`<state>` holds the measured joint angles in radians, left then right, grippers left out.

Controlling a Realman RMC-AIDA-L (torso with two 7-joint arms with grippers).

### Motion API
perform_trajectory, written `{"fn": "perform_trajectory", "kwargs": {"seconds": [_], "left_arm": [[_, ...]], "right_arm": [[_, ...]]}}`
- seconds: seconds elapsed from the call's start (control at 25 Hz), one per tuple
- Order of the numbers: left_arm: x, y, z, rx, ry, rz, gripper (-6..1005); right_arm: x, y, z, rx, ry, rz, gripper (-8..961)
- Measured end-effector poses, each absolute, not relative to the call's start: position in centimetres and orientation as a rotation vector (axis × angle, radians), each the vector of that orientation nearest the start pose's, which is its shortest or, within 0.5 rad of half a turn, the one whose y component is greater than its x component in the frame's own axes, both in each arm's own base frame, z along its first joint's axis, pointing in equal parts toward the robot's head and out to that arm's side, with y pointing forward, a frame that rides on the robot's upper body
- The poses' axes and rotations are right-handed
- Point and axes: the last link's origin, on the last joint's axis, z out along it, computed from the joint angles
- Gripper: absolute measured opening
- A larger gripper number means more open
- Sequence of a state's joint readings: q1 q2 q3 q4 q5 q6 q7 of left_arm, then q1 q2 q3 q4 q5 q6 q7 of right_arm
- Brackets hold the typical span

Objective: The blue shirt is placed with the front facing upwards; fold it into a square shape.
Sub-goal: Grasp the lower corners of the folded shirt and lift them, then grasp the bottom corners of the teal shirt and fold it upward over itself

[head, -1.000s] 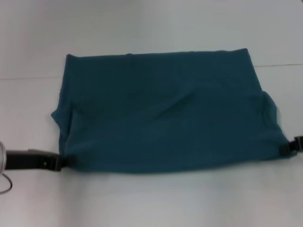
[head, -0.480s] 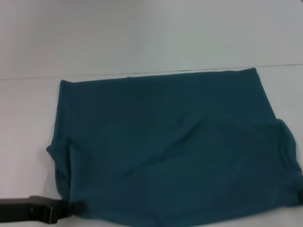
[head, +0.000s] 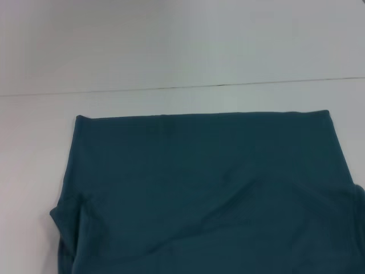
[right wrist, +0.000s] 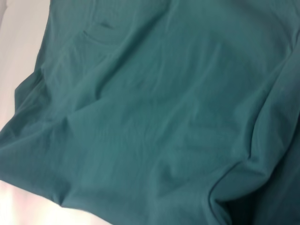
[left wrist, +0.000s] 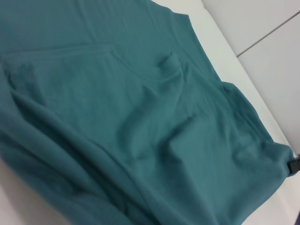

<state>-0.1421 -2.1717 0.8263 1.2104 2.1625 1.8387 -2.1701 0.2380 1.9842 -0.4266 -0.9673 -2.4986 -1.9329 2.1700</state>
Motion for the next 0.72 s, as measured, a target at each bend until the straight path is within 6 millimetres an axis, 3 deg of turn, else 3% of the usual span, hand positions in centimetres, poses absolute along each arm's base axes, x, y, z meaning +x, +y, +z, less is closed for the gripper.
{"fn": "perform_trajectory", "kwargs": {"seconds": [0.44, 0.72], "left_arm": [[-29.8, 19.4, 2.3, -2.583, -1.725, -0.439, 13], [-28.8, 20.4, 2.4, -2.629, -1.702, -0.540, 13]], "right_arm": [[38.0, 17.1, 8.7, -2.230, 2.059, 0.219, 88], [37.0, 19.2, 9.5, -2.252, 1.993, 0.351, 93]]}}
